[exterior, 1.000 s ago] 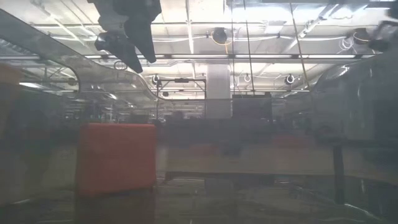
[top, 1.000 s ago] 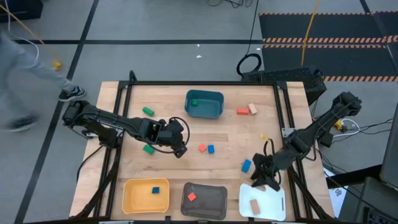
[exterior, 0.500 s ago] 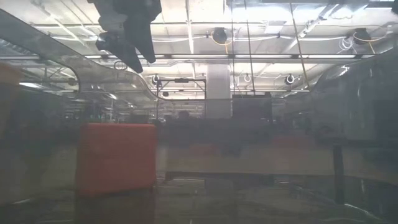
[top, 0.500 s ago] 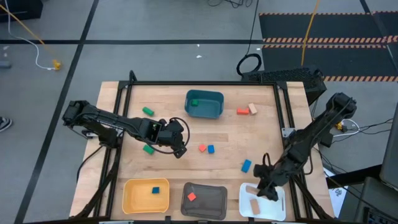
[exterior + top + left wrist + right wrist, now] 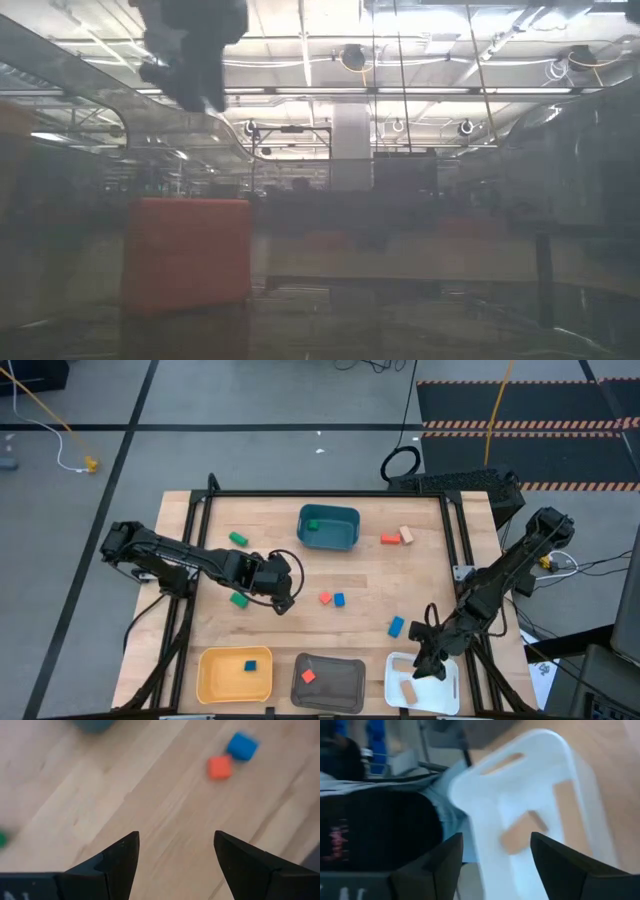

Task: Sort & place blocks by color
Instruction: Put the bottom green block into the blue bin

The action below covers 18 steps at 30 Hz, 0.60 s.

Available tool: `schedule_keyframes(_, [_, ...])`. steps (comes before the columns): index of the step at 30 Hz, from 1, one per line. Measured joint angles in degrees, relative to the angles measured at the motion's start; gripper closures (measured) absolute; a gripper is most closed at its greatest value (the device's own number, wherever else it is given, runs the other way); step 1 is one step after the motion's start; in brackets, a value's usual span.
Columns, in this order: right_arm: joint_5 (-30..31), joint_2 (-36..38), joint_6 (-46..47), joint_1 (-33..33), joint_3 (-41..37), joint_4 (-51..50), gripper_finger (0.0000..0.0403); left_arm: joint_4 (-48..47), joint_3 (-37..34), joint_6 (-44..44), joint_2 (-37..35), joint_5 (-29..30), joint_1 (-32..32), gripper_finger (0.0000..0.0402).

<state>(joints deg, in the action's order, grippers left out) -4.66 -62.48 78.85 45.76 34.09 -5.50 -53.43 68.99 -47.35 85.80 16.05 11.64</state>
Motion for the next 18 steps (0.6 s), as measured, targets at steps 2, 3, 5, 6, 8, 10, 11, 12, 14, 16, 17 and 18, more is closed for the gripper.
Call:
schedule_keyframes(2, [0.3,1.3,-0.4,-0.5,0.0,0.8,0.0173,-4.4,0.0,-2.6,0.0,-1.3,0.0,0.0144])
schedule_keyframes(3, [0.6,1.9,-1.2,-0.8,0.0,1.0,0.0172,-6.8,0.0,-4.3,0.0,-1.8,0.1,0.0144])
schedule_keyframes(5, [2.2,3.2,-3.6,-1.7,0.0,0.8,0.017,-12.2,0.0,-8.1,0.0,-3.0,0.6,0.0144])
schedule_keyframes(6, [3.0,3.7,-5.4,-2.2,0.0,0.8,0.017,-15.0,0.0,-9.8,0.0,-3.6,1.0,0.0144])
schedule_keyframes(8, [3.4,4.7,-9.2,-3.9,0.0,0.8,0.017,-20.0,0.0,-11.7,0.0,-4.7,2.2,0.0144])
schedule_keyframes(10, [3.5,5.4,-13.3,-6.0,0.0,0.8,0.017,-23.7,0.0,-9.8,0.0,-5.1,3.9,0.0144])
schedule_keyframes(11, [3.5,5.7,-15.4,-7.1,0.0,0.7,0.017,-25.0,0.0,-7.5,0.0,-5.1,5.0,0.0144])
schedule_keyframes(12, [3.5,5.9,-17.8,-8.2,0.0,0.6,0.017,-25.9,0.0,-4.8,0.0,-5.2,6.0,0.0144])
schedule_keyframes(14, [3.4,6.3,-22.5,-10.4,0.0,0.5,0.017,-26.5,0.0,1.0,0.0,-5.2,7.8,0.0144])
schedule_keyframes(16, [3.2,6.6,-26.5,-12.3,0.0,0.5,0.017,-26.4,0.0,5.8,0.0,-5.1,9.2,0.0144])
schedule_keyframes(17, [3.2,6.6,-28.2,-13.1,0.0,0.5,0.017,-26.4,-0.1,7.6,0.0,-5.1,9.8,0.0144])
schedule_keyframes(18, [3.1,6.6,-29.6,-13.8,0.0,0.5,0.017,-25.9,-0.5,9.0,0.0,-5.1,10.3,0.0144])
